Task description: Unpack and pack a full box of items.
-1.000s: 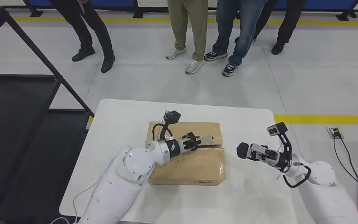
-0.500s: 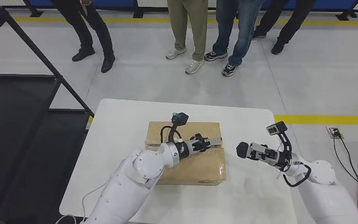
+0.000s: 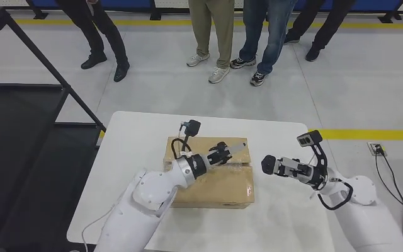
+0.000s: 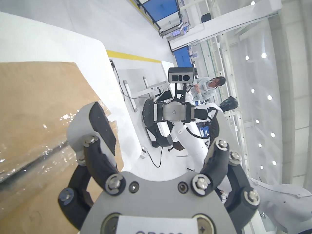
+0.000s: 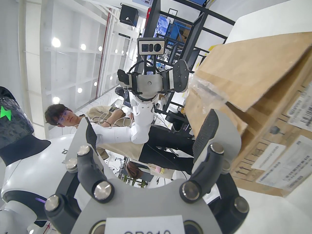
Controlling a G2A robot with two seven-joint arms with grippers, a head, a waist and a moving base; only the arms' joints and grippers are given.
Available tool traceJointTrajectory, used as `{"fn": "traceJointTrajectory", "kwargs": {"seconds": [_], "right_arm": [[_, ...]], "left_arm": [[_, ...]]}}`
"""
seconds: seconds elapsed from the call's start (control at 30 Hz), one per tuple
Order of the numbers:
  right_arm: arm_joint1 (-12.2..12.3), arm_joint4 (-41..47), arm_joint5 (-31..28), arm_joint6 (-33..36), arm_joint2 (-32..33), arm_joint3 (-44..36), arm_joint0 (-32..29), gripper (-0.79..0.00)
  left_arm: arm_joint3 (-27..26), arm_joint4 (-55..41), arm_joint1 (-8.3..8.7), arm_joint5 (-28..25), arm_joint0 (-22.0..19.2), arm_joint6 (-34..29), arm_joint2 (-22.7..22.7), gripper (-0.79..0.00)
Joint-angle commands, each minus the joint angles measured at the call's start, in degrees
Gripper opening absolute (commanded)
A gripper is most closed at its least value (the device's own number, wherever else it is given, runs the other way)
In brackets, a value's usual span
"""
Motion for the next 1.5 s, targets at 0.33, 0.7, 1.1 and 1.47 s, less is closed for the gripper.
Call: {"fn": "traceJointTrajectory", "kwargs": {"seconds": [0.33,0.7,1.1,1.47], "right_arm": [[-0.62,-3.18,7.84,-6.06,-3.79,-5.16,0.97,0.000],[-2.94,-11.64,19.02,-14.80,-15.02,-8.35,7.73,0.000],[-4.01,-20.04,22.11,-22.82,-18.63,-8.06,8.45,0.000],[-3.57,-21.62,26.87,-22.25,-16.54,-7.65,7.24,-0.425]], "left_arm": [[-9.24,3.21,3.13,-4.01,17.53,7.05,-19.23,0.000],[-8.80,2.73,3.43,-6.73,20.91,9.11,-20.24,0.000],[-8.38,1.07,3.79,-7.60,21.04,7.84,-20.94,0.000],[-8.03,0.61,4.10,-7.92,20.76,6.75,-20.96,0.000]]}}
